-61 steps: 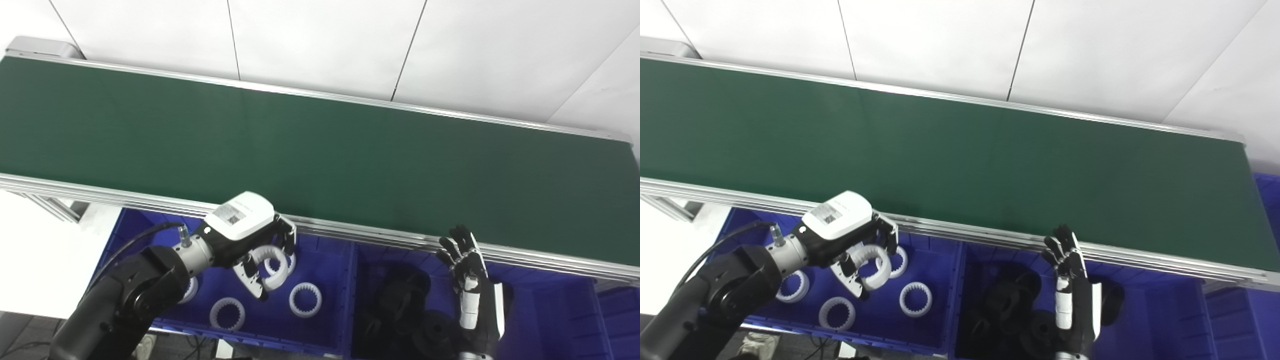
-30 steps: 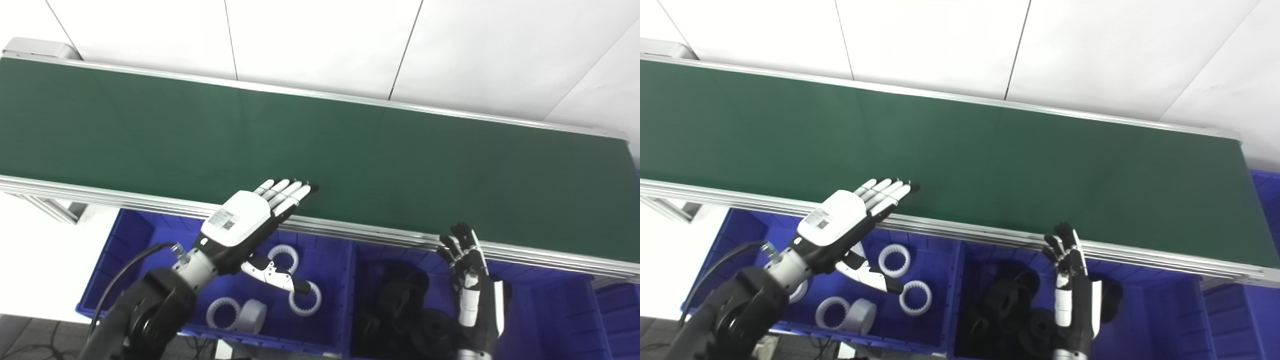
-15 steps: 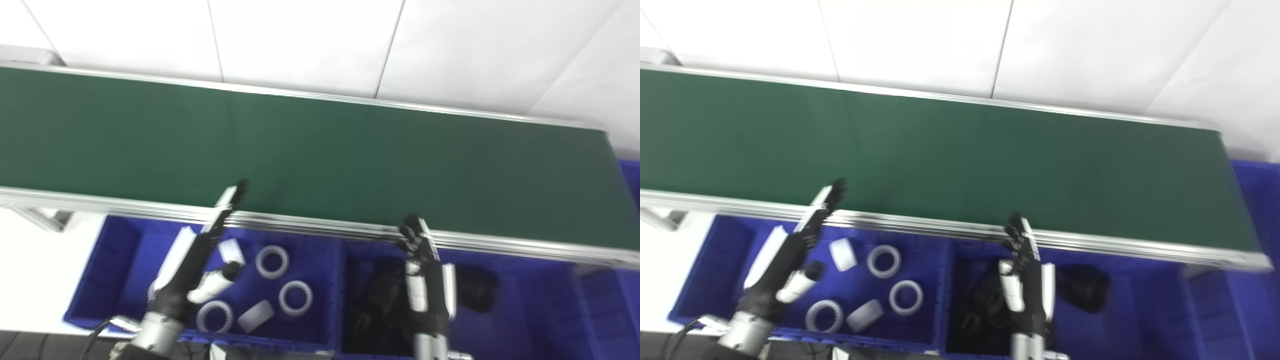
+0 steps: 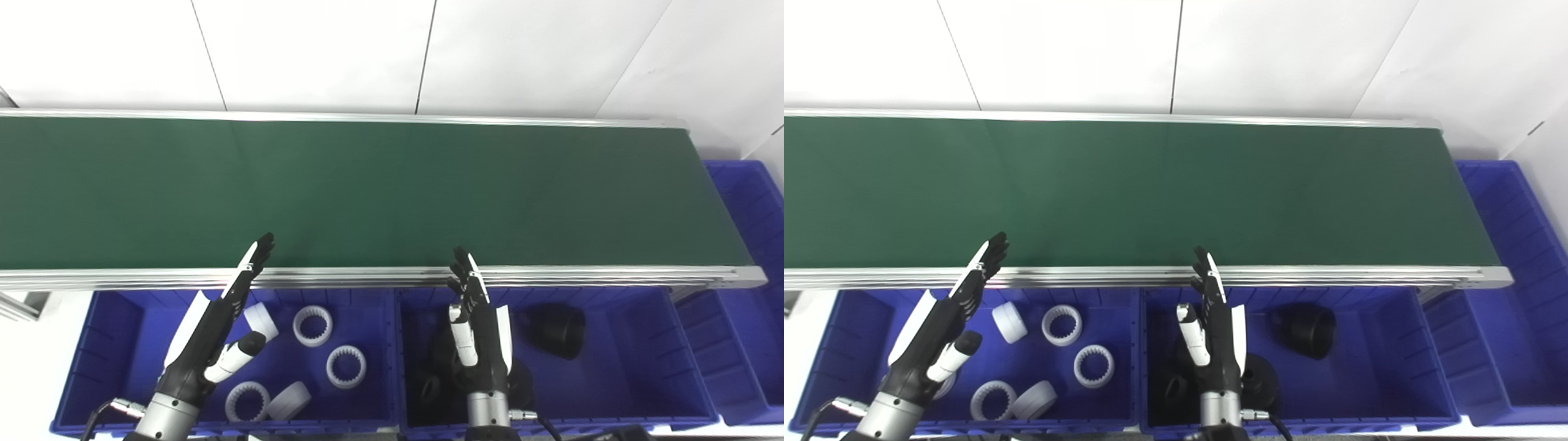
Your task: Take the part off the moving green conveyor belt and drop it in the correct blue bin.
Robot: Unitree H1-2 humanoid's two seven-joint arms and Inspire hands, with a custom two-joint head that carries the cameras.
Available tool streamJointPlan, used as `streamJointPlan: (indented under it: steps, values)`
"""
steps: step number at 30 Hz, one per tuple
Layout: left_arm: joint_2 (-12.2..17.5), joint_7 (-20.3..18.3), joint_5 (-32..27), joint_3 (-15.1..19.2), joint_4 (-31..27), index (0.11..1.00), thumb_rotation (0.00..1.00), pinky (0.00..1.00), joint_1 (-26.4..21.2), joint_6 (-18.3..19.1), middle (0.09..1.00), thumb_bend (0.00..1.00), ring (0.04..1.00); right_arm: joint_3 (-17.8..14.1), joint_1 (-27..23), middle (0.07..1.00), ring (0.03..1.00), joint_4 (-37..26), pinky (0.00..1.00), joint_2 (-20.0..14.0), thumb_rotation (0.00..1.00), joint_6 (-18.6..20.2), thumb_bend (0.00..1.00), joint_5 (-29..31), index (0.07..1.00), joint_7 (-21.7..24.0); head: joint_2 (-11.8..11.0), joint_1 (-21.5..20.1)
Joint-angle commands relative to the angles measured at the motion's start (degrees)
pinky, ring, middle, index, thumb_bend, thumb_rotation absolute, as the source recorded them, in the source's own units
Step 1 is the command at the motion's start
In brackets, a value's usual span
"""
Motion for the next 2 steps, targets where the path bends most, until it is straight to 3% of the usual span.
streamJointPlan:
  steps: [1,2]
  values:
    - [-0.92,1.63,0.6,0.59,-2.91,1.0,1.0,1.0,0.45,-2.6,1.0,0.81,1.0,0.29,0.88,0.949,0.931,-2.41,0.86,-0.17,0.98,-2.13,0.79,0.27,0.927,-0.87,-0.08,-0.06]
    - [-1.49,2.35,1.03,0.85,-3.32,1.0,1.0,1.0,0.88,-2.96,1.0,0.8,1.0,0.25,1.2,0.946,0.928,-2.73,0.85,-0.43,0.98,-2.13,0.79,0.5,0.925,-0.86,-0.04,1.57]
